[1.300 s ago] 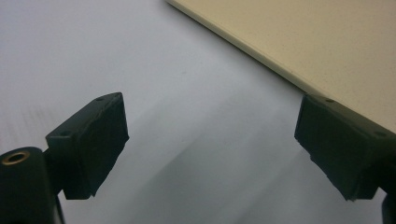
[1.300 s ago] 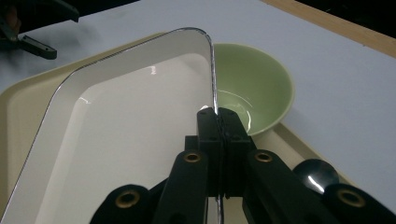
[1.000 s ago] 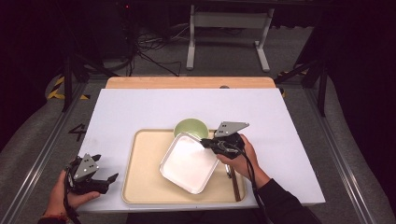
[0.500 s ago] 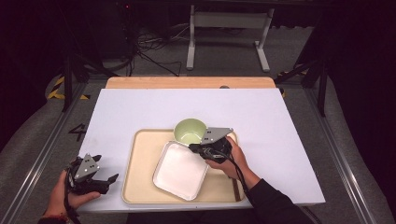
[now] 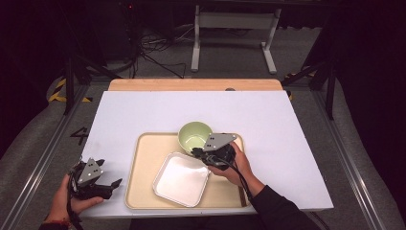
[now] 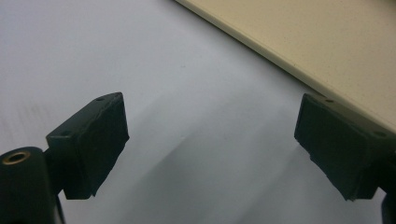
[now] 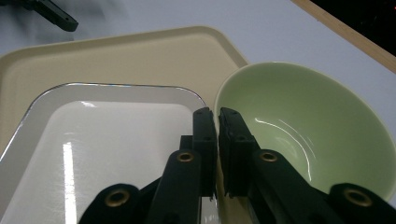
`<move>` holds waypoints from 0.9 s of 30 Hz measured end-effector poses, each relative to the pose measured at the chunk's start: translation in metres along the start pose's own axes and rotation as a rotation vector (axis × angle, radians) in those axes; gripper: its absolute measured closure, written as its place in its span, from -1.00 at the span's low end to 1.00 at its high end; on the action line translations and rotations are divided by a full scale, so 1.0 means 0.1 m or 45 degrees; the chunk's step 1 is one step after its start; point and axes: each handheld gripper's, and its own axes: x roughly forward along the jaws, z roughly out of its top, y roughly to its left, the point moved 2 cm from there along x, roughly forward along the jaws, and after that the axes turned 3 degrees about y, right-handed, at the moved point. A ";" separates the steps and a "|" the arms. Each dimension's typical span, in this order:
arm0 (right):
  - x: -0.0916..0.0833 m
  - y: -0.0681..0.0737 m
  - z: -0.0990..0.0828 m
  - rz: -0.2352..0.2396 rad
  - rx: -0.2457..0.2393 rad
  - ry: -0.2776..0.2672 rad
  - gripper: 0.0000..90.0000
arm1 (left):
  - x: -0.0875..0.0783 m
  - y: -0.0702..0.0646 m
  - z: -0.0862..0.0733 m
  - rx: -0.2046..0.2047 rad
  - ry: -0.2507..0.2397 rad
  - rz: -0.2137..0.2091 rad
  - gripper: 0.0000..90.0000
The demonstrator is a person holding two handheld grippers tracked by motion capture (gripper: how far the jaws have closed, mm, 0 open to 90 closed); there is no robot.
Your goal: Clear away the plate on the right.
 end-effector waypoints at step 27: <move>-0.14 0.29 -0.30 0.184 -0.002 0.123 1.00 | 0.00 -0.04 0.02 -0.003 0.002 -0.011 -0.76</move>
